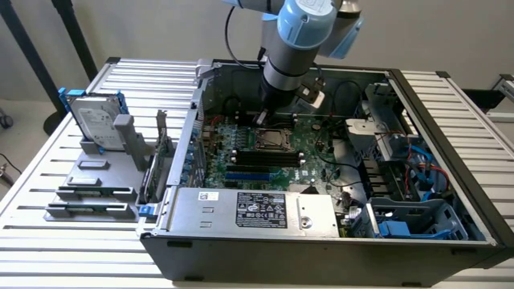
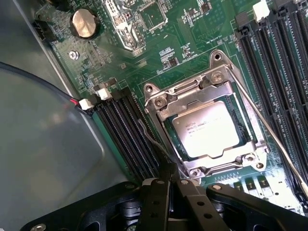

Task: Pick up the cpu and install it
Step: 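Install the first cpu locking lever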

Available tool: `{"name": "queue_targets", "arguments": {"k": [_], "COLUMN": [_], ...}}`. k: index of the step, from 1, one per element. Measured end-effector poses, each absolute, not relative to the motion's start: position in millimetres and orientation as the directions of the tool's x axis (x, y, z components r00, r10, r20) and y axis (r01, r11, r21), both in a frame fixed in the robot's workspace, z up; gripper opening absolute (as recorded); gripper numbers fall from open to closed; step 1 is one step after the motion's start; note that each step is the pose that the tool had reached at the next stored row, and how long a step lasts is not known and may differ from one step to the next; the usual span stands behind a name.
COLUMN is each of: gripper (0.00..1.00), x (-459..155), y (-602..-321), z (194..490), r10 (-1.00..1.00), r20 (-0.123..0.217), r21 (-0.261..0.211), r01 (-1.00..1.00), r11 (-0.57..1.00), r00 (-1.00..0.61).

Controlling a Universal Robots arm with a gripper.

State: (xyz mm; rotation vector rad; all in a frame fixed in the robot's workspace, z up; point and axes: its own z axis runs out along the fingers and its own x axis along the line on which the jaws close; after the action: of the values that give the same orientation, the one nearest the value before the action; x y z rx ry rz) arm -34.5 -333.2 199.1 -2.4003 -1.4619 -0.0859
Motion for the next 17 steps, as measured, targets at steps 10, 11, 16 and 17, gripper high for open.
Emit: {"name": "queue_targets", "arguments": {"k": [10,11,16,17], "gripper": [0.11,0.11,0.11,0.11], "x": [-27.9,-27.4,-26.5,-26.4], "y": [-333.1,-333.1,-333.1,-333.1], "z": [197.8,197.8,197.6,197.6], "r10": [0.857,0.857,0.858,0.858], "r20": [0.208,0.206,0.202,0.202], "r21": [-0.24,-0.239,-0.237,-0.238], "r01": [0.874,0.874,0.874,0.874], "r11": [-0.423,-0.424,-0.425,-0.425], "r00": [0.472,0.472,0.472,0.472]}}
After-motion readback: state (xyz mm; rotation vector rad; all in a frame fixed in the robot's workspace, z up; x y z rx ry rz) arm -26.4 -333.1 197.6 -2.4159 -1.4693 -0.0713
